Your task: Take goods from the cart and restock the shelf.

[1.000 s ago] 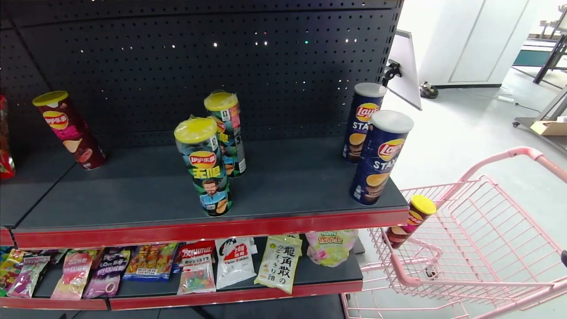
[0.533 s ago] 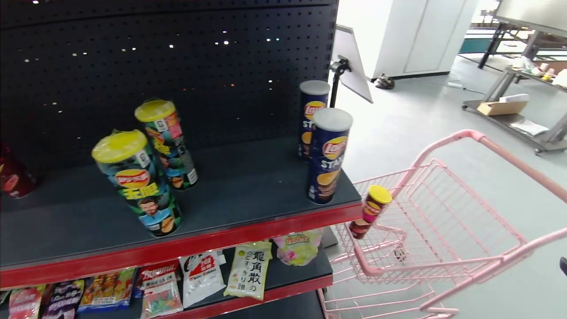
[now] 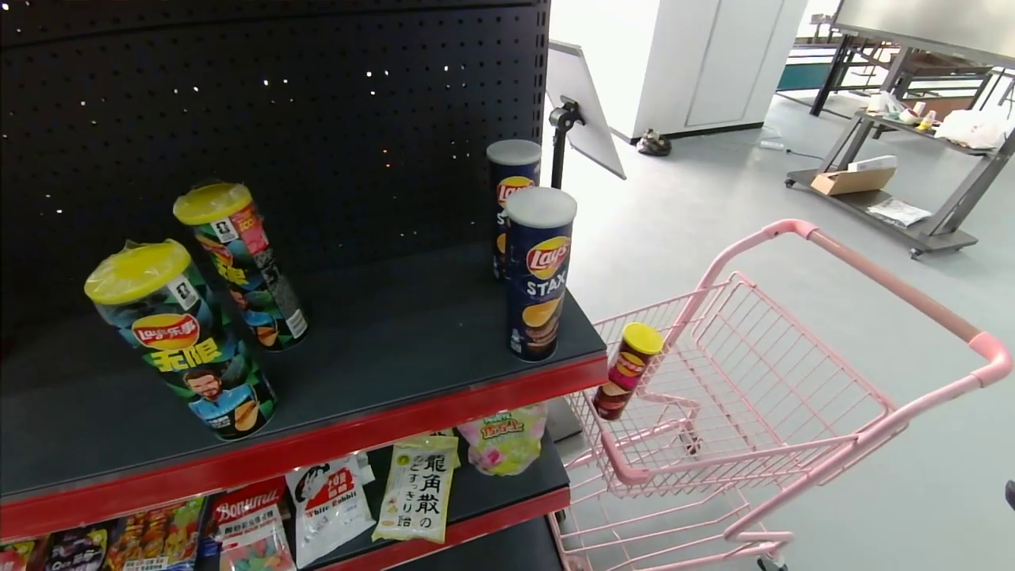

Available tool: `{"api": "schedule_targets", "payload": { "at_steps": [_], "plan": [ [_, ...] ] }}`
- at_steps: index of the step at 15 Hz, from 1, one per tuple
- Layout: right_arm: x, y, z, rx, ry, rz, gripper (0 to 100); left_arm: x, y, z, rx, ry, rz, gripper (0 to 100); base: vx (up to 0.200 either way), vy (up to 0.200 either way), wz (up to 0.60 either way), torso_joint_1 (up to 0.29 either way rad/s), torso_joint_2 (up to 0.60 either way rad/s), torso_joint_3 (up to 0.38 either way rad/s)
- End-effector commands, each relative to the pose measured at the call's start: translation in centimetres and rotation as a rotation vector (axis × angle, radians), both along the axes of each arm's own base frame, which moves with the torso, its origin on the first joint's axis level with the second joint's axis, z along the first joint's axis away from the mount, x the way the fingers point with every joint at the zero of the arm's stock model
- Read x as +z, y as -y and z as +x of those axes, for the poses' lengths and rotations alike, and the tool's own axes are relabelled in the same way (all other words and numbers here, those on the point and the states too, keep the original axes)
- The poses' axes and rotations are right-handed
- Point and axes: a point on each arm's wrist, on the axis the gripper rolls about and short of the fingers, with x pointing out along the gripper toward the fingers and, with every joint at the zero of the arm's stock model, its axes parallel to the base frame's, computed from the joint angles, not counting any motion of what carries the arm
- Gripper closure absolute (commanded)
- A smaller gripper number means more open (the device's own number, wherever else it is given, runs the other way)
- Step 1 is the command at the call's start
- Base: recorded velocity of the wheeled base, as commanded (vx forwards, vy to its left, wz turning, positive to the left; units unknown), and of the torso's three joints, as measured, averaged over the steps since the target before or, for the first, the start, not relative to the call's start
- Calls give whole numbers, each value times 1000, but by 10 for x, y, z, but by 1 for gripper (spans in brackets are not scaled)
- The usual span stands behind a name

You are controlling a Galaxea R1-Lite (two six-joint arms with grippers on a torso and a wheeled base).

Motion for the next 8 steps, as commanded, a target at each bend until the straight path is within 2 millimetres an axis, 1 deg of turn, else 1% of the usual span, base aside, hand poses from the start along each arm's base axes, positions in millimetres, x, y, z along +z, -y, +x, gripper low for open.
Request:
{"api": "schedule_targets", "payload": {
  "at_steps": [1,8],
  "plan": [
    [-1,0,-6,0,17,-1,0,0,0,-1,-1,10,1,0,0,0,0,-134,344,193],
    [-8,0,-10,2,-2,-1,0,-2,0,-7,-3,24,1,0,0,0,0,-136,353,213]
  ]
}}
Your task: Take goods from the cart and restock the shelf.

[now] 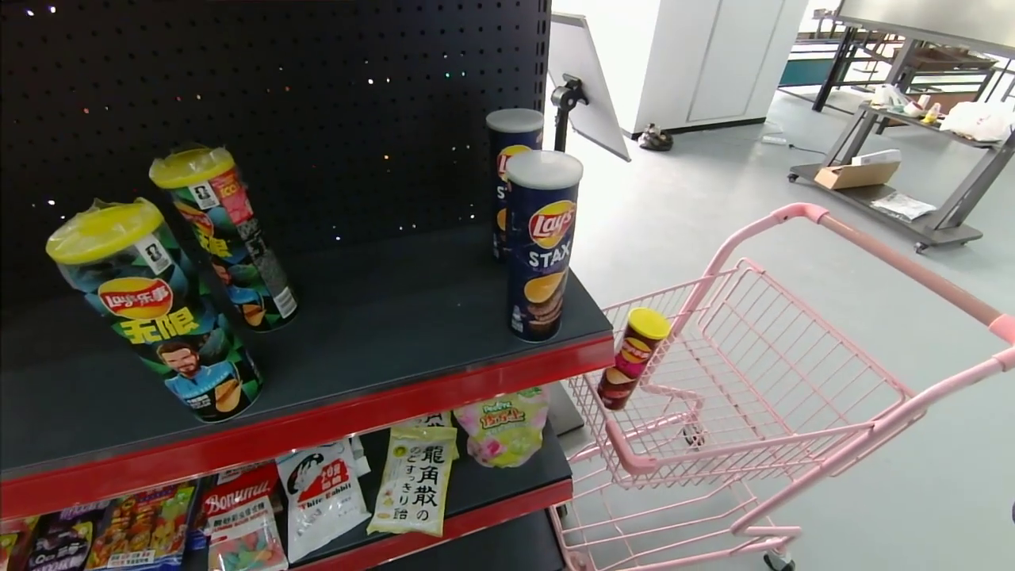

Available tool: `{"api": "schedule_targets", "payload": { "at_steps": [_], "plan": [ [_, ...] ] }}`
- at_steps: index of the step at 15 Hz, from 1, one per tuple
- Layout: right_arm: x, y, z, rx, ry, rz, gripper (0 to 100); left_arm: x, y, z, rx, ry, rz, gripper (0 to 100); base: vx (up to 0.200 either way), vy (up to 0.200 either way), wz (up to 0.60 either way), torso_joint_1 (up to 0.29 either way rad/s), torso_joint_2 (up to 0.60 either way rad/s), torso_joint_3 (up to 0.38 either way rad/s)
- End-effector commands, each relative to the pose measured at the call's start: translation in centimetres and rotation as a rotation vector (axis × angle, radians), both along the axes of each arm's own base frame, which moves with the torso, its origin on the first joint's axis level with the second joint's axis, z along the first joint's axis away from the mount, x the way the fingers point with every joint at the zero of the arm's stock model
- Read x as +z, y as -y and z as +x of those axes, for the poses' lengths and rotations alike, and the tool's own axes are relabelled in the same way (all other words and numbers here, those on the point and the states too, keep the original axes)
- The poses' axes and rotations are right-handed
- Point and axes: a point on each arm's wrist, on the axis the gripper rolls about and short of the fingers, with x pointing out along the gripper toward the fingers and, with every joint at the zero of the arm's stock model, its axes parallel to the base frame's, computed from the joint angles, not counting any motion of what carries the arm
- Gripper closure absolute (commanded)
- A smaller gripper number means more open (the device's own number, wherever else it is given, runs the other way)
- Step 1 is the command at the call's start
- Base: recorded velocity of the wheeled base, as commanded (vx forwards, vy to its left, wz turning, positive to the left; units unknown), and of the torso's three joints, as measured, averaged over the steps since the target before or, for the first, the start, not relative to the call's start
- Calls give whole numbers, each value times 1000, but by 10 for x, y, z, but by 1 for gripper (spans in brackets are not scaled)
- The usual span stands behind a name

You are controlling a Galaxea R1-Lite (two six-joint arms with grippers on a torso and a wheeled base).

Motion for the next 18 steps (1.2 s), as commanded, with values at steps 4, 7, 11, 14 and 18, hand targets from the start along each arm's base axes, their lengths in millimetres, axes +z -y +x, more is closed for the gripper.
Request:
{"api": "schedule_targets", "payload": {
  "at_steps": [4,7,11,14,18],
  "plan": [
    [-4,0,-2,0,-1,-1,0,-4,0,-8,-3,16,0,0,0,0,0,-143,373,238],
    [-5,0,-2,3,-4,0,0,-4,1,-9,-26,22,-4,0,0,0,0,-149,390,250],
    [-13,0,-1,3,-36,-23,0,-5,1,-9,-23,21,-4,0,0,0,0,-172,504,325],
    [-5,0,7,15,-59,-35,0,-9,1,-9,-18,12,-3,0,0,0,0,-54,180,120],
    [33,-2,60,-1,-34,64,0,-10,1,-11,-13,14,10,0,0,0,0,-3,14,10]
  ]
}}
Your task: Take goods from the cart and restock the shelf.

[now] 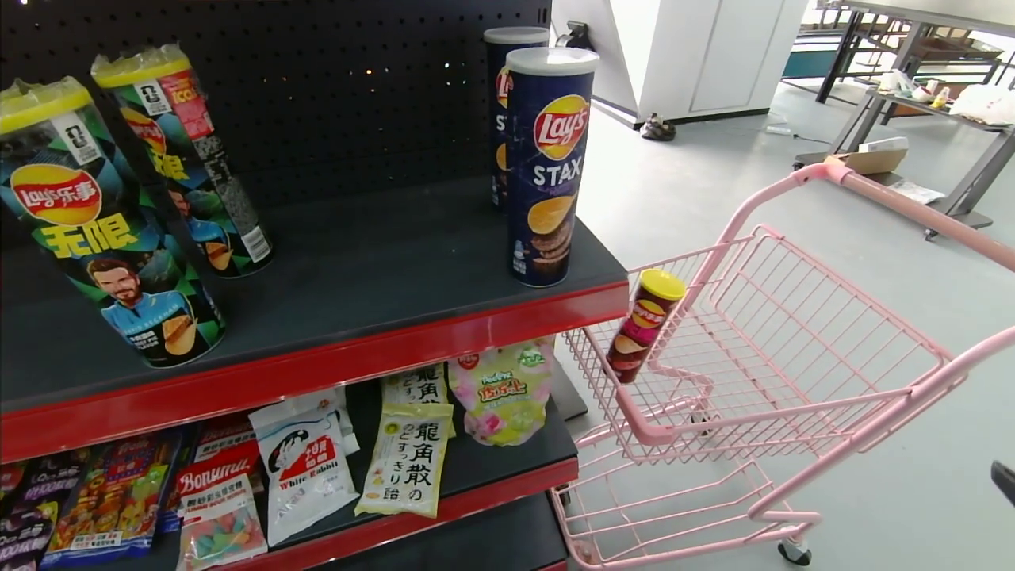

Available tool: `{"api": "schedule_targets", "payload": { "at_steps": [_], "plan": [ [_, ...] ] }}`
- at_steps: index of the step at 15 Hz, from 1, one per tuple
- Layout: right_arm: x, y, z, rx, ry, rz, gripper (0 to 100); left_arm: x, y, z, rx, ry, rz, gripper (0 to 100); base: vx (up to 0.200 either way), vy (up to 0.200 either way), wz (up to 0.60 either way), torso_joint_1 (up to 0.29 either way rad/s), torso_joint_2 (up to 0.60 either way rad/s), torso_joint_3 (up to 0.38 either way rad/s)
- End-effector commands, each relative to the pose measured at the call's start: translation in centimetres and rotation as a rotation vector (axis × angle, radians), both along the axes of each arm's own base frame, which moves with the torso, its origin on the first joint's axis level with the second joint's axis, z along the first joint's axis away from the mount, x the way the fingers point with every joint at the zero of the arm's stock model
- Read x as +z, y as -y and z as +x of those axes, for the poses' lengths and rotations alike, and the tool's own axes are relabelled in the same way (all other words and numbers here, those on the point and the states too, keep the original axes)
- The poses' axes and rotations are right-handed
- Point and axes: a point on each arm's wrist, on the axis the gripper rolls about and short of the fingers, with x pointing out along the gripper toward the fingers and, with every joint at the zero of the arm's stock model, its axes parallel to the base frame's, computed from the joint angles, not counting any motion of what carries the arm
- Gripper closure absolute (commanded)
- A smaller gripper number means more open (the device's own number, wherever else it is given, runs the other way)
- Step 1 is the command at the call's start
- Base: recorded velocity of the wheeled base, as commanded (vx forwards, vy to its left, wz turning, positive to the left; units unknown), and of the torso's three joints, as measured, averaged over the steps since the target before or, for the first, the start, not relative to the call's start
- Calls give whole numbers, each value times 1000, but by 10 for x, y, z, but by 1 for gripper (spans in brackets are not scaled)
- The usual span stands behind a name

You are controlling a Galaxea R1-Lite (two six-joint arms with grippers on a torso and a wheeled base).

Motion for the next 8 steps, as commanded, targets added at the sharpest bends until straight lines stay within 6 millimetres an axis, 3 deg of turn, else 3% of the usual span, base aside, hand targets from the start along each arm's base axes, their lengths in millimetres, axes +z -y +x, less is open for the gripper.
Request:
{"api": "schedule_targets", "payload": {
  "at_steps": [1,5,8],
  "plan": [
    [13,-1,37,-9,-19,45,0,4,0,0,7,2,15,0,0,0,0,0,0,0],
    [7,-2,38,17,-37,45,0,5,0,-1,6,0,52,0,0,0,0,0,0,0],
    [7,-4,45,56,-59,55,0,5,0,-2,7,2,51,0,200,0,0,-4,2,7]
  ]
}}
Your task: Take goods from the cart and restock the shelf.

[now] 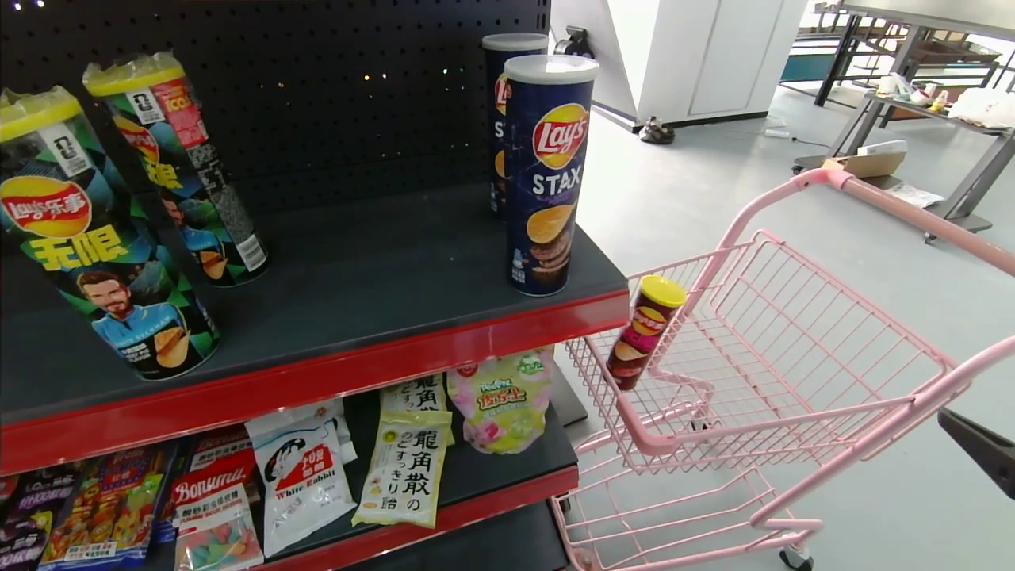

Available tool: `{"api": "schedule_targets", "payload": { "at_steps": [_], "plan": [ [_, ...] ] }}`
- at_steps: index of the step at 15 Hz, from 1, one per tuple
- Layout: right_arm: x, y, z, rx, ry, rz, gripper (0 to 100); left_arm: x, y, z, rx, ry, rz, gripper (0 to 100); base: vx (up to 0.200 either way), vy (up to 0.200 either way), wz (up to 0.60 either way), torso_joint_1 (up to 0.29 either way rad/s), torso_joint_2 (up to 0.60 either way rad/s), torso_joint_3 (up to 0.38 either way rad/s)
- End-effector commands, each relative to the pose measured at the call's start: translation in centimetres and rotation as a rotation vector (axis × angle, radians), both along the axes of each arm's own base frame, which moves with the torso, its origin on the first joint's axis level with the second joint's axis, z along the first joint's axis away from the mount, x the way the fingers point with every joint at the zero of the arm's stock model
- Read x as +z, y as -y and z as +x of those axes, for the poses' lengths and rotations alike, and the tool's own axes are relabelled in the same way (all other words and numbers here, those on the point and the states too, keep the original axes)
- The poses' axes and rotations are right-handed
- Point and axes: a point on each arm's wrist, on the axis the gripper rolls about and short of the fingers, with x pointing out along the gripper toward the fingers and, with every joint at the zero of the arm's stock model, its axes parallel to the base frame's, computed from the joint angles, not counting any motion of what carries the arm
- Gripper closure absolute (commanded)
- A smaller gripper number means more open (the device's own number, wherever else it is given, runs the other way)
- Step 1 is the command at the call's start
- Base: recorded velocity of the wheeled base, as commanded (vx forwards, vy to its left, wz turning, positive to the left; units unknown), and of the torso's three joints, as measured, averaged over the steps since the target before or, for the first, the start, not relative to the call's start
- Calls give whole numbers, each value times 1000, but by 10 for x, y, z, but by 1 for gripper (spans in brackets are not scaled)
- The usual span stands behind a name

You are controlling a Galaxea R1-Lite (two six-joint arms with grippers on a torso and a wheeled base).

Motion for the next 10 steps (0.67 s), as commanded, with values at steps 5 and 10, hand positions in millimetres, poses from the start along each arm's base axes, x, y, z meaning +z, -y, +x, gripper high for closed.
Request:
{"api": "schedule_targets", "payload": {
  "at_steps": [5,10],
  "plan": [
    [-6,-4,12,162,-73,42,0,2,0,0,-6,8,-2,0,0,0,0,0,1,10],
    [-16,-10,66,206,-172,95,0,3,1,-1,-34,14,-13,0,0,0,0,0,0,0]
  ]
}}
